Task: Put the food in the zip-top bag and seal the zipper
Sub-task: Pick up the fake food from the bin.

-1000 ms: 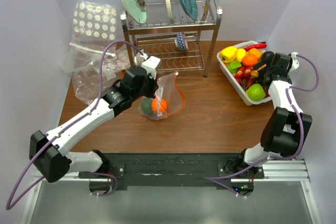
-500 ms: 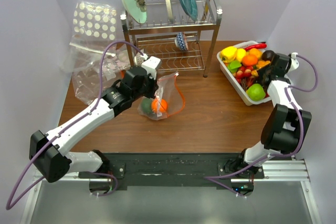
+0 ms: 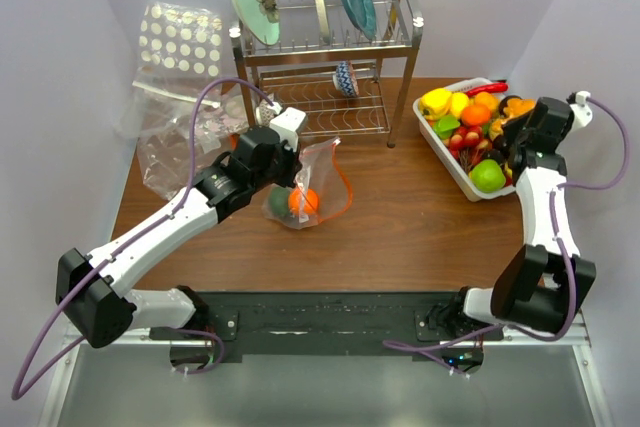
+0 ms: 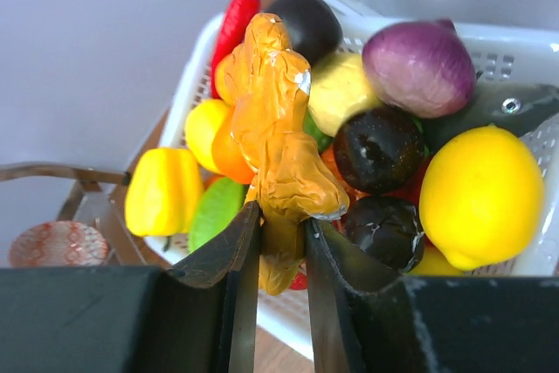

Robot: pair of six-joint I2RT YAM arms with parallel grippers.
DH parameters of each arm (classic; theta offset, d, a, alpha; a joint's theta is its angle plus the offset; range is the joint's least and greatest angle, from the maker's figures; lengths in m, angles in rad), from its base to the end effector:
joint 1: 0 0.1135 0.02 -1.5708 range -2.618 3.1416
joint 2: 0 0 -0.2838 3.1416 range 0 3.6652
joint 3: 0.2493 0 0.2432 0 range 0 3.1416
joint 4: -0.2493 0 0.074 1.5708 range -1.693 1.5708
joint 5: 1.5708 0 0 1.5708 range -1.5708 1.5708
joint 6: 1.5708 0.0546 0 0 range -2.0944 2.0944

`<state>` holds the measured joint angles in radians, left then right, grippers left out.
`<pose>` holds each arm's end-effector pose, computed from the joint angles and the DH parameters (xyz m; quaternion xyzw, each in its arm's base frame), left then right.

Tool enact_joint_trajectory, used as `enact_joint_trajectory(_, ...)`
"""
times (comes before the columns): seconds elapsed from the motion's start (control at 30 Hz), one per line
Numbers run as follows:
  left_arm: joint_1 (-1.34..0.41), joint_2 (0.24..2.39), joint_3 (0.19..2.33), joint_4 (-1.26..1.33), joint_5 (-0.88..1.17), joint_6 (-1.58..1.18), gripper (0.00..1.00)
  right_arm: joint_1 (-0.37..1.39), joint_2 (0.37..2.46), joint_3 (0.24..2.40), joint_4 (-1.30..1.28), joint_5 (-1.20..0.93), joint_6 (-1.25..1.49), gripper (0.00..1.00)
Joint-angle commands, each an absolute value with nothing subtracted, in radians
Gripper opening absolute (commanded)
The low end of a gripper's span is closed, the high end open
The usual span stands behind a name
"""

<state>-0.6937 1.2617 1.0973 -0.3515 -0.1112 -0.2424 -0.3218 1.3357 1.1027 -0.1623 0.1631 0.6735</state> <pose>0.2250 -0.1792 0.3412 0.1658 0.8471 -0.1839 0.4702 0.2961 -0.1081 0.3442 0.4356 0.7073 0.0299 0.5560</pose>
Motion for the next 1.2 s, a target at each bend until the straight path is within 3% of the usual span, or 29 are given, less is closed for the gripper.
enact_joint_trajectory(0.0, -0.689, 1.238, 1.089, -0.298, -0.106, -0.227, 0.0, -0.327, 1.247, 1.169, -0.244, 0.134, 0.64, 0.19)
enact_joint_trajectory(0.17, -0.689, 1.241, 1.091, -0.298, -0.1, -0.227, 0.0, -0.327, 1.19, 1.16, -0.253, -0.156, 0.634, 0.23)
enact_joint_trajectory(0.3, -0.689, 1.241, 1.091, -0.298, -0.1, -0.227, 0.0, -0.324, 1.201, 1.174, -0.301, -0.51, 0.618, 0.23)
enact_joint_trajectory(0.4, -0.689, 1.241, 1.091, -0.296, -0.097, -0.227, 0.0, -0.304, 1.18, 1.137, -0.308, -0.621, 0.618, 0.23)
enact_joint_trajectory(0.73, -0.687, 1.244, 1.089, -0.298, -0.101, -0.227, 0.0, 0.03, 1.016, 1.012, -0.304, -0.655, 0.634, 0.24)
enact_joint_trajectory(1.17, -0.689, 1.246, 1.092, -0.296, -0.11, -0.224, 0.0, 0.259, 0.956, 0.999, -0.434, -0.69, 0.534, 0.24)
